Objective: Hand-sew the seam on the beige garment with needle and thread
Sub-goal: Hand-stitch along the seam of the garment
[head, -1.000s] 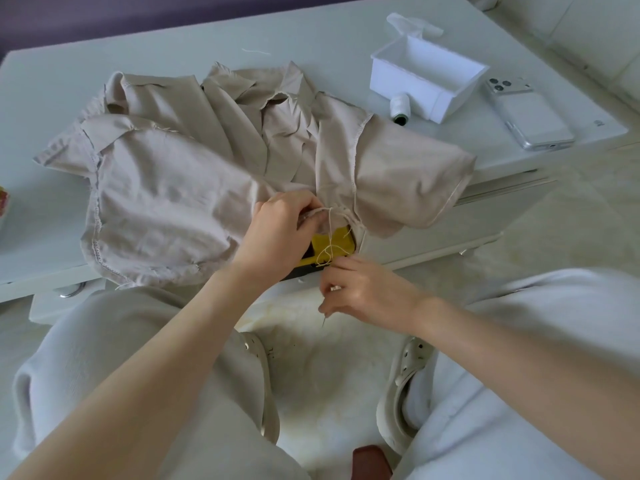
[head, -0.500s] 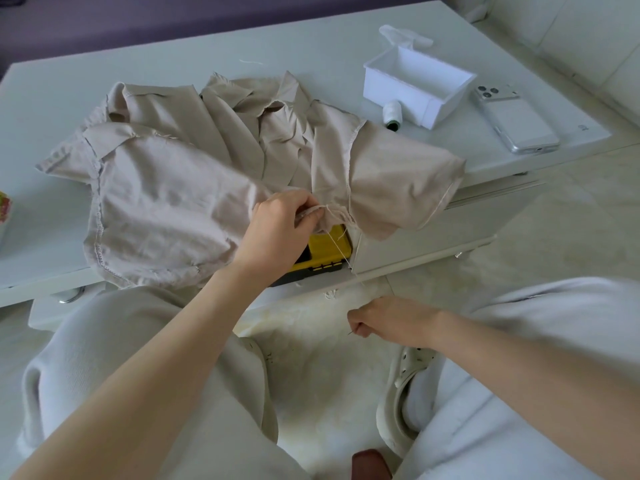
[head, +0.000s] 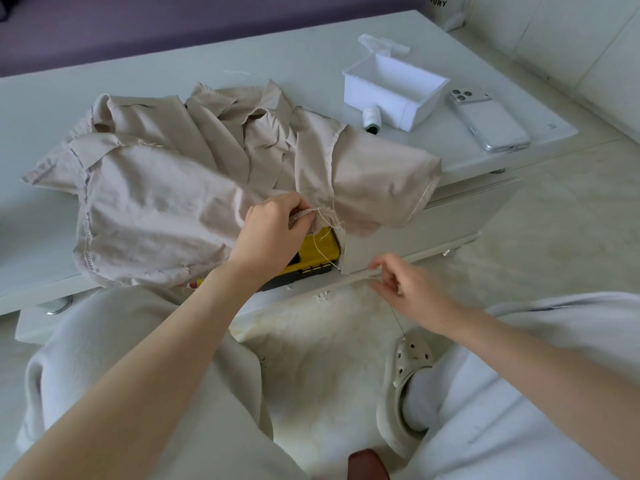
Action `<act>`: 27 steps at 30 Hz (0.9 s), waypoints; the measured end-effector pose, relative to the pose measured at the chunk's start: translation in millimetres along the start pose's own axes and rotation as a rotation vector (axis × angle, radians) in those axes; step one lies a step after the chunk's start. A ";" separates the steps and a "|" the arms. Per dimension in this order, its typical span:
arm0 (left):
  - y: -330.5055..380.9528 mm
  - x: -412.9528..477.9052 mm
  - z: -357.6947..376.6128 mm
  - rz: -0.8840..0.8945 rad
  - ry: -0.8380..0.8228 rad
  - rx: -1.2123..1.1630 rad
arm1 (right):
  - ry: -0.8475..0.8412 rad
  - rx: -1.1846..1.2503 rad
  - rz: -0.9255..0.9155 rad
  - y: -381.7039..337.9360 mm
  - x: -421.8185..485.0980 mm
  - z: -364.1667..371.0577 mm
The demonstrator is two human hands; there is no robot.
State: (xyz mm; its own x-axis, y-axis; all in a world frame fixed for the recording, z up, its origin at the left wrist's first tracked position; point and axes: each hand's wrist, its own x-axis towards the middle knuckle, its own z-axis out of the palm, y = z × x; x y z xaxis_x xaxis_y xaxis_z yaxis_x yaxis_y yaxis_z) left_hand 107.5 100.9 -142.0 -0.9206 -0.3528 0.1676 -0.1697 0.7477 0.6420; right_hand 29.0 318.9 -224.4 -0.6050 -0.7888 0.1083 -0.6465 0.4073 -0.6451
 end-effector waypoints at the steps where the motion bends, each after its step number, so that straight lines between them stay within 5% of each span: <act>1: 0.6 -0.2 0.4 0.001 -0.005 0.004 | 0.084 0.036 -0.017 -5.9 2.9 -4.4; 6: 1.5 -1.5 1.0 -0.011 0.009 0.013 | 0.261 0.154 -0.084 -33.5 28.3 -15.0; 12: 0.8 -2.9 -0.3 -0.015 0.015 0.016 | 0.269 0.155 -0.171 -57.7 62.3 -7.2; 27: -2.9 -3.8 -3.6 -0.016 -0.002 -0.005 | 0.242 0.218 -0.057 -61.3 75.4 -27.4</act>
State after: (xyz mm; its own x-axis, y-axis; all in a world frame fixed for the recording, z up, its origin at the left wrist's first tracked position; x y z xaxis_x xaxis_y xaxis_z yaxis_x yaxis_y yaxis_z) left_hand 112.7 98.0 -141.8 -0.9183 -0.3640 0.1556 -0.1829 0.7388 0.6486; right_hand 10.3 247.1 -156.0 -0.6804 -0.6644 0.3090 -0.5840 0.2369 -0.7764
